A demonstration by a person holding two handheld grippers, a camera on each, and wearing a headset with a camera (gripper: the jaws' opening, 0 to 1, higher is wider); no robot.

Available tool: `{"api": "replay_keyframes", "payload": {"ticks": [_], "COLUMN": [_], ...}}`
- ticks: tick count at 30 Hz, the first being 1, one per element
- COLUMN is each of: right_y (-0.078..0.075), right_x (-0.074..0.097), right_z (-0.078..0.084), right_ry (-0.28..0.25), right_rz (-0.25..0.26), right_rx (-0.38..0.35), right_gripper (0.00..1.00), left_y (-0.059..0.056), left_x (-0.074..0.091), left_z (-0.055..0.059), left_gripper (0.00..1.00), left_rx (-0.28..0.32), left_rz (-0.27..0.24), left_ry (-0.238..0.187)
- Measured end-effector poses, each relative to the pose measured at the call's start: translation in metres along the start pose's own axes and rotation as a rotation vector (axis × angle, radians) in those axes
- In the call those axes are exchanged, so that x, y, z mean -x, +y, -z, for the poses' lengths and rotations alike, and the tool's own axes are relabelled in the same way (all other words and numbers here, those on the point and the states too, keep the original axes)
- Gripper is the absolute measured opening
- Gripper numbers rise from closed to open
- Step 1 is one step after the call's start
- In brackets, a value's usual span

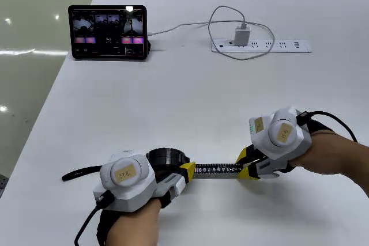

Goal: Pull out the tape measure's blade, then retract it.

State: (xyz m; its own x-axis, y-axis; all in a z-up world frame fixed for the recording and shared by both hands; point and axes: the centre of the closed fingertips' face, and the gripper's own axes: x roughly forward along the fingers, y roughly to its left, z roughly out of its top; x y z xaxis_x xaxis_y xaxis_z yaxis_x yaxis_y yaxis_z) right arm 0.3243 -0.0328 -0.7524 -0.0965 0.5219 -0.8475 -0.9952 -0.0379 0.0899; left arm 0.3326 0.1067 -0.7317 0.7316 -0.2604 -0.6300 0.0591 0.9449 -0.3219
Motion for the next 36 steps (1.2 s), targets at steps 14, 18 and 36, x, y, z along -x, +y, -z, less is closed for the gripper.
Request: {"api": "replay_keyframes", "payload": {"ticks": [14,18,36], "right_y": [-0.002,-0.002,-0.001], "right_x": [-0.008,-0.010,-0.024], "right_z": [-0.013,-0.017,-0.039], "right_ry": [-0.021,-0.026,-0.058], "right_rz": [-0.005,-0.008,-0.024], "right_rx": [0.003,0.006,0.015], "right_gripper": [0.10,0.10,0.10], "left_y": [0.000,0.000,0.000], "left_x": [0.000,0.000,-0.001], "left_z": [0.000,0.000,0.000], "left_gripper": [0.59,0.59,0.59], "left_rx": [0.007,0.008,0.020], "left_rz": [0.004,0.005,0.009], "left_ry": [0.001,0.001,0.001]}}
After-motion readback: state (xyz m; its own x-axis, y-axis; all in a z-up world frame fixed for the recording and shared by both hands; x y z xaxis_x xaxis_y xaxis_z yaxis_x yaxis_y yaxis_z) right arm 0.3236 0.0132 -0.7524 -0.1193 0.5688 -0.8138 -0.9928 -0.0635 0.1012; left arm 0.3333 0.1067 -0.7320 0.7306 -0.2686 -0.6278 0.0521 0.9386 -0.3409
